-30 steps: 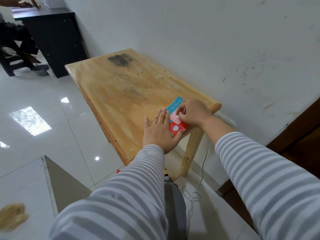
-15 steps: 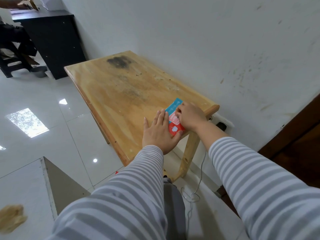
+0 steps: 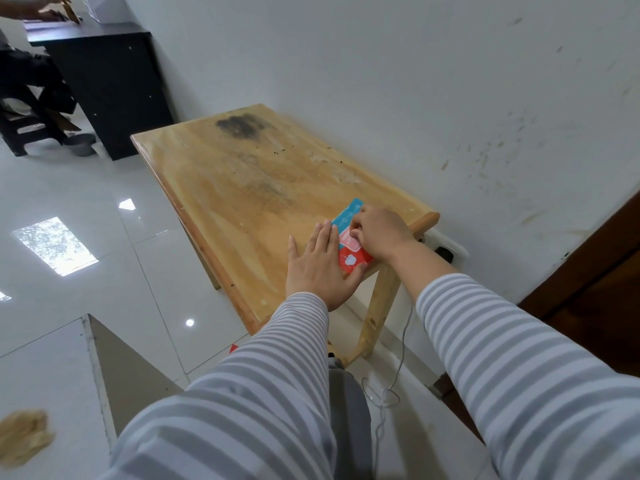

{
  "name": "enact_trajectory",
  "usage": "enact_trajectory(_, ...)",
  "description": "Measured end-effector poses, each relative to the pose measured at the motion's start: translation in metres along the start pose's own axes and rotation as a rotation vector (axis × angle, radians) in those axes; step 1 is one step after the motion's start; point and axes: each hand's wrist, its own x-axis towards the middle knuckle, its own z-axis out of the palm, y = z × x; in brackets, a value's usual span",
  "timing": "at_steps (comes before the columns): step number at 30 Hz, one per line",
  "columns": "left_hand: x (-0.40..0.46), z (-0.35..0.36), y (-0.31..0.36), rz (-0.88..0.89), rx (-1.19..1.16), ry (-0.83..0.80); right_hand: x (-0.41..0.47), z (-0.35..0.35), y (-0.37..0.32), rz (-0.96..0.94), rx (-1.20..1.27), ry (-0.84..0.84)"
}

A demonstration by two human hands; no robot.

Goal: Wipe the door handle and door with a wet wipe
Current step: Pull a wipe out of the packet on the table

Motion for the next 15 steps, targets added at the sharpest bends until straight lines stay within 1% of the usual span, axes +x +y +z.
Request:
enact_trajectory(4, 0.0, 0.0, 0.0, 0.001, 0.007, 0.0, -0.007, 0.006, 0.001, -0.03, -0.064, 0.064)
enact_trajectory(8, 0.0, 0.001, 0.0, -0.001, 0.007, 0.005, -0.007, 0.005, 0.003, -0.029, -0.012, 0.075)
enact_trajectory(11, -0.001, 0.001, 0.0, -0.001, 0.01, 0.001, -0.006, -0.001, 0.006, -0.017, 0.071, 0.048)
enact_trajectory(15, 0.0, 0.001, 0.001, 0.0, 0.017, -0.003, -0.001, -0.005, 0.006, -0.052, 0.01, -0.013)
